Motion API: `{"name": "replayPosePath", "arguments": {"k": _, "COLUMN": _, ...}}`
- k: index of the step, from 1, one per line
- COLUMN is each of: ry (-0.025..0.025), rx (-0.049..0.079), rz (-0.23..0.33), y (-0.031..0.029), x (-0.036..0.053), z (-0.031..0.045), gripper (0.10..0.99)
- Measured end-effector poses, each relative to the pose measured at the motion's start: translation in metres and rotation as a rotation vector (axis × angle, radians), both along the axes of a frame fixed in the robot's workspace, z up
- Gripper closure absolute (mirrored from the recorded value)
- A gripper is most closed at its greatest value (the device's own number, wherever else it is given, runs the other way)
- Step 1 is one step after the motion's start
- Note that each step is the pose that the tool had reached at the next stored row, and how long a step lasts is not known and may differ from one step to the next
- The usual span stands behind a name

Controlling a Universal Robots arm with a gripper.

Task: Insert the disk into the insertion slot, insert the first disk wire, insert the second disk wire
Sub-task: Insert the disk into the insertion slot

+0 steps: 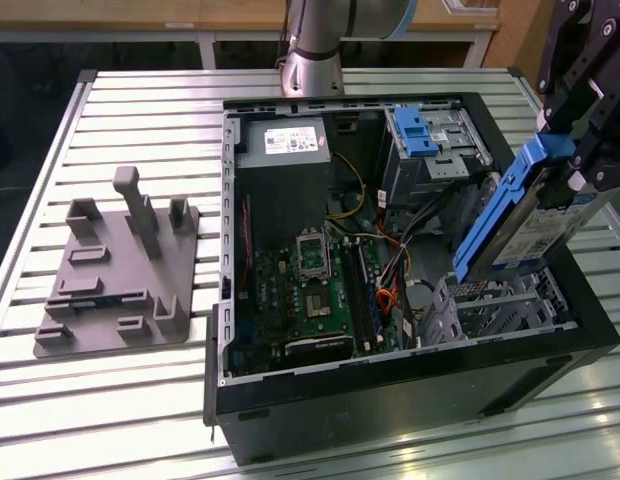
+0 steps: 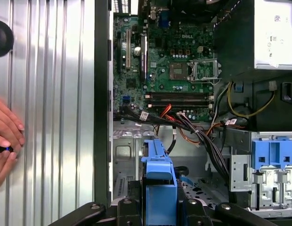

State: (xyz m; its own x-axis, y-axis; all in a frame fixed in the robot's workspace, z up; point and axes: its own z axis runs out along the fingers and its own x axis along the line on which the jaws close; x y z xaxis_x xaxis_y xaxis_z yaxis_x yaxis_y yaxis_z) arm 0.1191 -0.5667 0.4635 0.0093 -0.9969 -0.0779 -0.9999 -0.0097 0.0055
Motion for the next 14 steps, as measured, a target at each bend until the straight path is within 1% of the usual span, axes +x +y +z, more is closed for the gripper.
{"name": "replayPosePath", "arguments": {"k": 7, "ry": 0.0000, "rx": 0.000, "rz": 0.000, "y": -0.0027, "x": 0.0000, "z": -0.0058, "gripper": 0.722}}
{"name": "replayPosePath", "arguments": {"k": 14, "ry": 0.0000, "rx": 0.000, "rz": 0.000, "y": -0.0029, "x": 0.0003, "z": -0.0102, "gripper": 0.722}}
